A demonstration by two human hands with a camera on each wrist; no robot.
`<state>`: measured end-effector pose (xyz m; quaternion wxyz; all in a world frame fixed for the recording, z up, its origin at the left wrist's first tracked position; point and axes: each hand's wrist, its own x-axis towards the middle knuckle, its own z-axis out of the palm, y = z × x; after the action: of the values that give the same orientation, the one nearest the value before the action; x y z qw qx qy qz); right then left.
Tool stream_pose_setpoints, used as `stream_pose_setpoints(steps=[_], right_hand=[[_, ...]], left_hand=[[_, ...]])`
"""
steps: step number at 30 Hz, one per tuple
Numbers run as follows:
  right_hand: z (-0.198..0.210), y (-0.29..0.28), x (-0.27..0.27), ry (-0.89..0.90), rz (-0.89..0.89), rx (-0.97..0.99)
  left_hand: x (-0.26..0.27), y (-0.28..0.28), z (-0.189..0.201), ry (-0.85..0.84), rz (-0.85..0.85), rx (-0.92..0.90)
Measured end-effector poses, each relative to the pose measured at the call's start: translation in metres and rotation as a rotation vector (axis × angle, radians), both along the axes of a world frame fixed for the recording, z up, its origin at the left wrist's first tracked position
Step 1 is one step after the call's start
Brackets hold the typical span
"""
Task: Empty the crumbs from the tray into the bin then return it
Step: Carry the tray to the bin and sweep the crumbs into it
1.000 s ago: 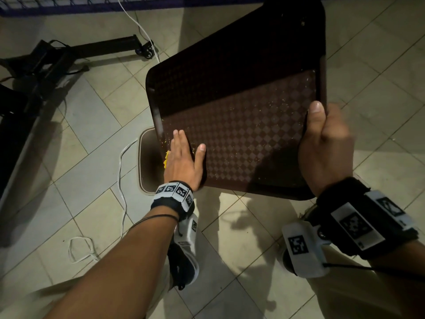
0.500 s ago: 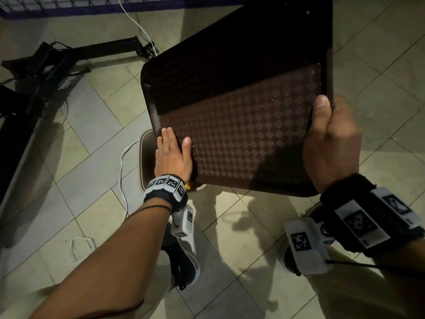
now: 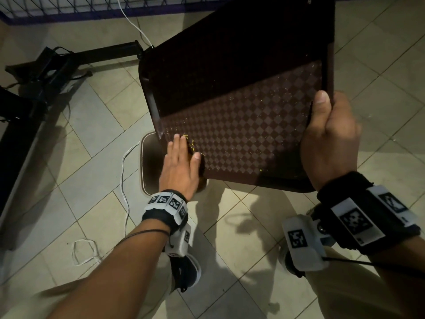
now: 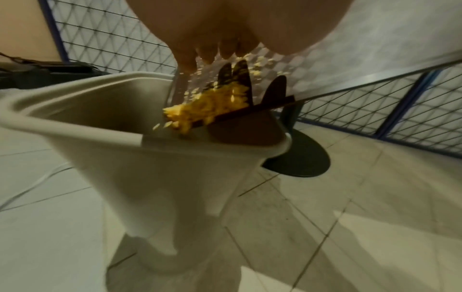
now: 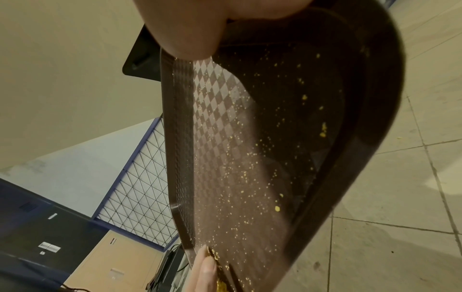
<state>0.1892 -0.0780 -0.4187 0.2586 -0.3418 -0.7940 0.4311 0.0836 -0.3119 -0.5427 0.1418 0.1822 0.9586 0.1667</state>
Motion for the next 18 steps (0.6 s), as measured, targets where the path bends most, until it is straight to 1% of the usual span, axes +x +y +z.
stream_pose_setpoints(steps=[2, 4, 8, 9, 11, 15, 18], right_hand=[[0.001, -0.001, -0.001, -0.008, -0.003, -0.006], [0.001, 0.000, -0.001, -0.003, -0.014, -0.005], [0.001, 0.005, 0.000, 0.005, -0.032, -0.008], [0.001, 0.006, 0.001, 0.005, -0.038, -0.007], [0.002, 0.007, 0.001, 0.007, -0.045, -0.005], [0.001, 0.006, -0.001, 0.013, -0.033, 0.020], [-0.001, 0.005, -0.001, -0.014, -0.028, 0.060]], left_hand=[[0.010, 0.012, 0.001, 0.010, -0.036, 0.049], [0.018, 0.016, -0.007, -0.012, -0.035, 0.023], [0.023, -0.001, -0.024, -0.129, 0.002, -0.199], [0.023, -0.006, -0.024, -0.139, 0.012, -0.220], [0.025, -0.009, -0.021, -0.109, 0.015, -0.183], [0.042, 0.009, -0.005, -0.028, -0.029, -0.006], [0.065, 0.021, 0.002, -0.074, -0.066, 0.058]])
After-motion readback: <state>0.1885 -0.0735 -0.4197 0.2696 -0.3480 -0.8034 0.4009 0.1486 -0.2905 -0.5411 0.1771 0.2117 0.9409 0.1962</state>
